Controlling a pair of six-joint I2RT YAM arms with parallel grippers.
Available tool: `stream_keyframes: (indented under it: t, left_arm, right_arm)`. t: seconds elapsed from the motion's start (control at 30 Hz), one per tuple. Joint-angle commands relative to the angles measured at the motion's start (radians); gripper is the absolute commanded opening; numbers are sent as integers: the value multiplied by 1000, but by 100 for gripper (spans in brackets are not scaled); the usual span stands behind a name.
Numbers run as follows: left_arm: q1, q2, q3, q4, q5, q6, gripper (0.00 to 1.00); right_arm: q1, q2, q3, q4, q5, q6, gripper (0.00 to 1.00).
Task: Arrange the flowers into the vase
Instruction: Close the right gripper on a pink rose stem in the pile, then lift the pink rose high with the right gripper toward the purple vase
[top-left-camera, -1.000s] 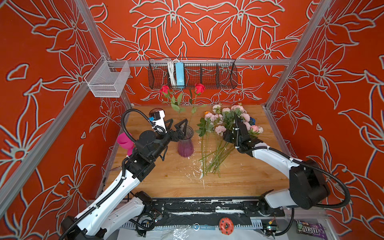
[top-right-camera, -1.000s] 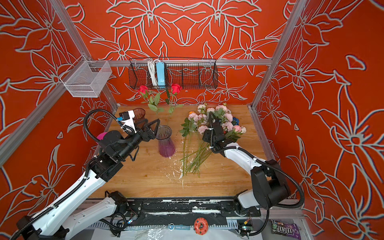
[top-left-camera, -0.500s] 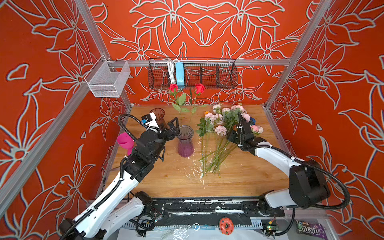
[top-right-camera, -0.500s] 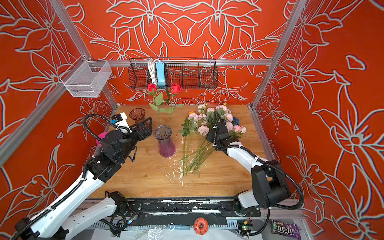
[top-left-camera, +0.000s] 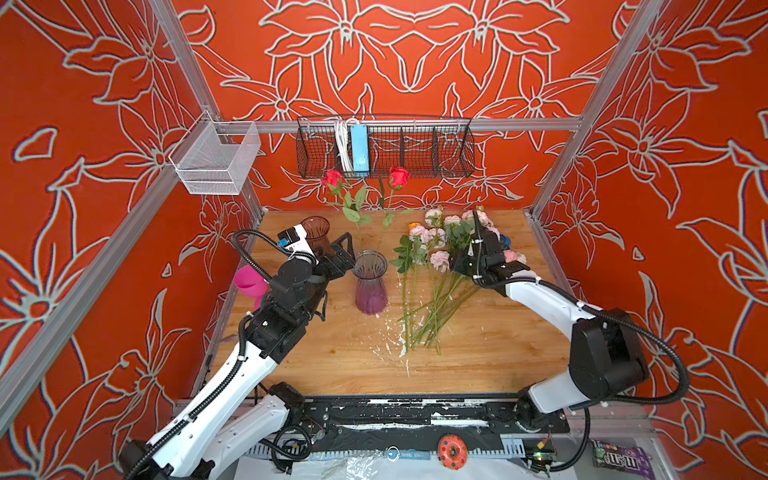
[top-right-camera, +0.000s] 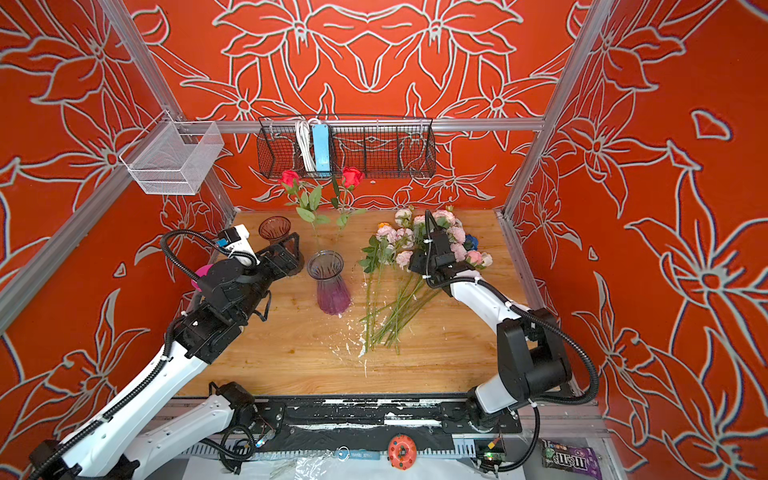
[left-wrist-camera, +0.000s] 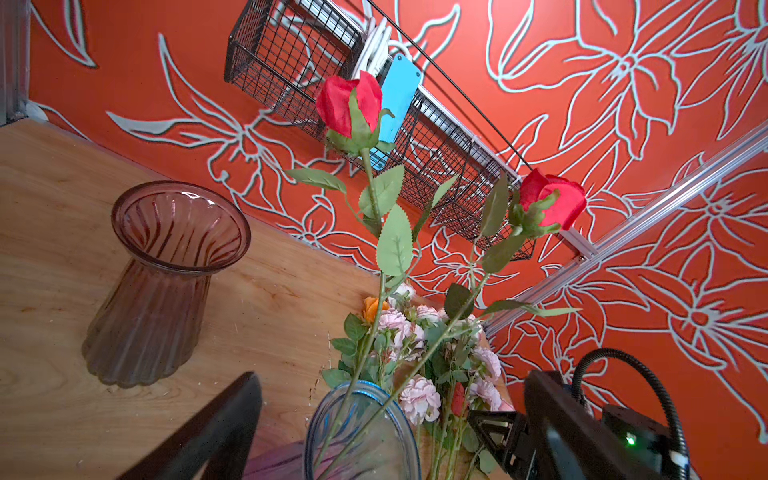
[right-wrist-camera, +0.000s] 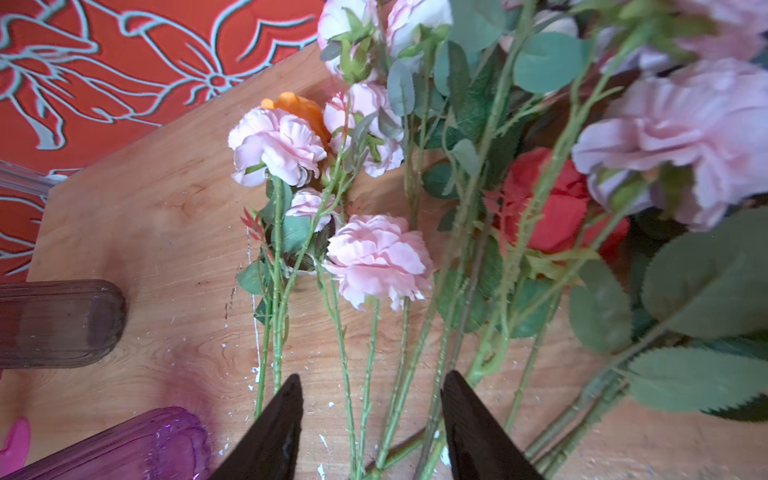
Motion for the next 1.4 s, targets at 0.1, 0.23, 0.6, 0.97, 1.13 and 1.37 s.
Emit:
stream_keyframes:
  t: [0.1, 0.23, 0.6, 0.97, 1.13, 1.37]
  left_arm:
    - [10, 15, 12, -9, 1, -24, 98]
    - [14, 20, 12, -9, 4, -28, 98]
    - [44, 19, 13, -11, 20, -36, 98]
    - [103, 17, 11, -1, 42, -39, 98]
    - [129, 25, 10, -2, 73, -67, 98]
    - [141, 25, 8, -1, 82, -73, 98]
  right_arm:
    - [-29, 60, 31, -53, -57, 30, 55]
    - [-49, 87, 56, -98, -31, 51, 52]
    - [-114, 173, 118, -96, -105, 68, 49]
    - [-127, 263, 162, -52, -169, 108, 41]
    - [-131, 311, 191, -54, -175, 116, 39]
    - [-133, 276, 166, -16, -188, 118, 7]
